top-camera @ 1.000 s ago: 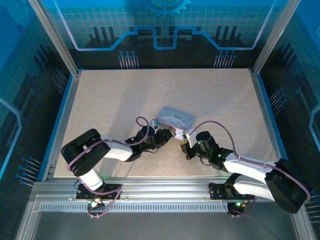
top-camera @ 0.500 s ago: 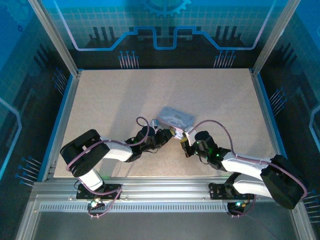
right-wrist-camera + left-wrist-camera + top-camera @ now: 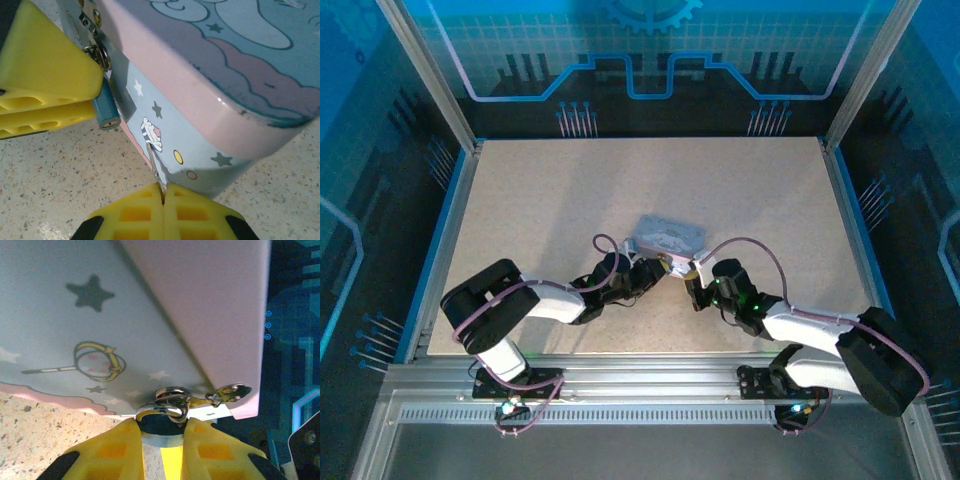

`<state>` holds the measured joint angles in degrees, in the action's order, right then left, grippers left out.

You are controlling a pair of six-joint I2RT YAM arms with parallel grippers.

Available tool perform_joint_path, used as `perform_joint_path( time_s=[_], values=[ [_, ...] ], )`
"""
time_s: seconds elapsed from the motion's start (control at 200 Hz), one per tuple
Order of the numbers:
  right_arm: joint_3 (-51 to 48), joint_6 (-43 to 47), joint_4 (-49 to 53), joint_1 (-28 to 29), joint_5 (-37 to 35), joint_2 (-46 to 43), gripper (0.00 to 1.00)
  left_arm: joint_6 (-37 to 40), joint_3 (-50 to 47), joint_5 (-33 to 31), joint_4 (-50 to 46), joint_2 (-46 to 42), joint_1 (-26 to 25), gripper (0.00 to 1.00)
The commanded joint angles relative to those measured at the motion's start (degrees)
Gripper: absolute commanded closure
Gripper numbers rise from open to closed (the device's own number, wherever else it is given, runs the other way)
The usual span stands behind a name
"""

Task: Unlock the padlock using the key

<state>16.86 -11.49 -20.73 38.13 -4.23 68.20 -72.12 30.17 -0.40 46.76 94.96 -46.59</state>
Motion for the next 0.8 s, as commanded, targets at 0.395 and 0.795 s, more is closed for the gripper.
perform_joint_path(
  time_s=[0.395, 0.795],
  values=[
    [0.46, 2.70, -4.39, -0.78, 6.60, 1.04, 1.00, -0.25, 0.24, -1.29, 1.85, -2.80, -0.52, 0.81],
    [2.91, 2.62, -5.25, 0.17, 6.25, 3.69, 1.00, -0.32, 0.15, -1.18, 2.04, -2.54, -0.62, 0.81]
  ],
)
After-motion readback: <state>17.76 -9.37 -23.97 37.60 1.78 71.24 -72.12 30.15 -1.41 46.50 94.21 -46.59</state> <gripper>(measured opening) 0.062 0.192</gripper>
